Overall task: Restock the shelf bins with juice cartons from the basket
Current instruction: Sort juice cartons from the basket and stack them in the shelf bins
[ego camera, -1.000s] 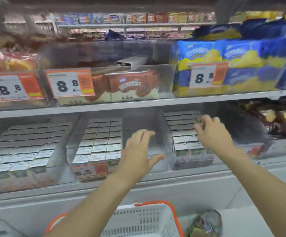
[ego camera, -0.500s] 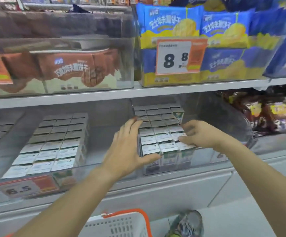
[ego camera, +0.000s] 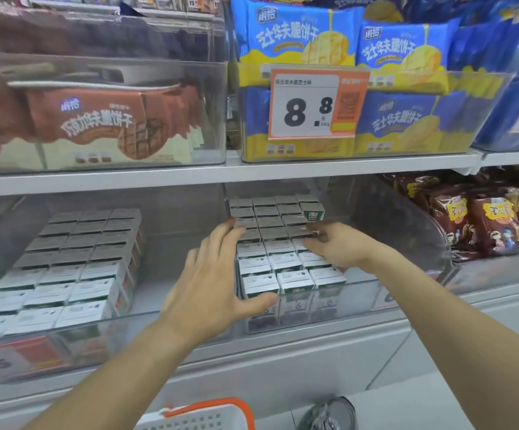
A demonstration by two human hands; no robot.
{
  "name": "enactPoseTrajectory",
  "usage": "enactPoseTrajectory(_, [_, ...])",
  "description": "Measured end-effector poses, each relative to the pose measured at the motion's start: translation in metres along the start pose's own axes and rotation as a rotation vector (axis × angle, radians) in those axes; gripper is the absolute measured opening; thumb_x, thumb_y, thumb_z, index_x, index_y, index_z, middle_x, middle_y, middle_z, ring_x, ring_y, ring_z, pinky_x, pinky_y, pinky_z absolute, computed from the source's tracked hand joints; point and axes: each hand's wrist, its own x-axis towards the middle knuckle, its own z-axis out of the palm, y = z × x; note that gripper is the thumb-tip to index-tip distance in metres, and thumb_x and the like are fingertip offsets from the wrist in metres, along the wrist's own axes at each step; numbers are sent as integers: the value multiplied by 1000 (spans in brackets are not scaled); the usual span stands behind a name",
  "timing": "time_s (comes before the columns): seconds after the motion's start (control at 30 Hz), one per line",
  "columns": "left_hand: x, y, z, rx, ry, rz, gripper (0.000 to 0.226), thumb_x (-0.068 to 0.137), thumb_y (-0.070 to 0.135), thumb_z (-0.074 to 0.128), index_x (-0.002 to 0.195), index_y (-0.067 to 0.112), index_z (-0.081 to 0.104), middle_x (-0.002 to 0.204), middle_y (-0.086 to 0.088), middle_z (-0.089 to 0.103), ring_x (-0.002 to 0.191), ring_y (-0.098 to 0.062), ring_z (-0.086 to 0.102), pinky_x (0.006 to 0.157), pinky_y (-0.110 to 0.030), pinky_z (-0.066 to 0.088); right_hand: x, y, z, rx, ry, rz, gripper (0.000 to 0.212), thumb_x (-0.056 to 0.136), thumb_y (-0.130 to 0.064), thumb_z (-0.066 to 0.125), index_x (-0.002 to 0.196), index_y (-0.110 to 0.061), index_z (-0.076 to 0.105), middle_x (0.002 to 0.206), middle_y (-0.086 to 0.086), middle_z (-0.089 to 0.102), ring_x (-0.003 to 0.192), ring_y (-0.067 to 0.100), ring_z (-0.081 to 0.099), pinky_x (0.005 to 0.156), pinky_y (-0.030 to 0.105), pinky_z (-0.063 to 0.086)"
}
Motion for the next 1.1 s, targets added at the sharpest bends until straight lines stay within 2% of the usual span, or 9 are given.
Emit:
enactPoseTrajectory(0.07, [-1,1,0,4,-1,-2,107,70,83,55,151,25,16,158,9,11,144,-10,16,113,-31,20,2,4,-5,66,-41,26,61,99,-44,53,152,-19,36,139,4,57,96,15,55,61,13,47])
enactPoseTrajectory(0.17, [-1,0,0,1,-2,0,106,70,84,53,151,27,16,159,9,11,144,-10,17,113,-31,22,12,6,-18,25,-13,108,52,103,-43,45,144,-12,46,128,12,63,107,26,62,90,34,53])
enactPoseTrajectory(0.23, [-1,-1,1,5,-5,1,106,71,86,51,151,28,15,159,10,9,144,-10,17,113,-32,22,27,7,-28,14,25,187,53,105,-44,36,147,-11,42,133,18,59,106,31,66,85,39,58])
enactPoseTrajectory(0.3, [-1,-2,1,23,-6,-2,107,70,89,46,151,29,11,159,12,6,144,-8,13,114,-31,21,45,8,-31,7,59,165,58,105,-45,34,157,-25,20,156,11,37,116,33,60,75,36,60])
enactPoseTrajectory(0.4, [0,-2,2,37,-1,-16,108,68,91,41,152,28,14,159,11,8,143,-9,14,113,-32,22,69,6,-25,32,104,59,64,105,-42,37,160,-27,6,166,-2,10,141,29,38,100,34,43])
enactPoseTrajectory(0.57, [0,0,2,58,12,-25,108,66,92,34,150,27,19,158,12,11,139,-10,18,110,-33,26,96,10,-10,89,158,54,53,104,-34,45,153,-18,34,158,1,36,139,24,42,110,29,34])
enactPoseTrajectory(0.77, [-1,0,3,73,0,-33,107,67,93,34,149,26,21,158,10,15,139,-12,21,110,-35,27,103,26,-14,251,179,17,48,96,-34,62,141,-23,49,146,2,48,117,24,59,92,39,56])
enactPoseTrajectory(0.9, [-1,0,1,87,-22,-35,108,67,94,28,150,28,11,158,13,3,140,-9,12,111,-31,22,110,32,-12,258,199,9,54,92,-37,67,140,-18,50,146,7,48,122,27,56,95,47,55])
enactPoseTrajectory(1.1, [0,1,0,76,-30,-34,106,68,92,32,150,28,13,158,12,6,141,-11,15,111,-33,24,100,30,-14,232,163,-3,65,97,-43,58,153,-22,32,160,3,29,142,28,38,110,42,42])
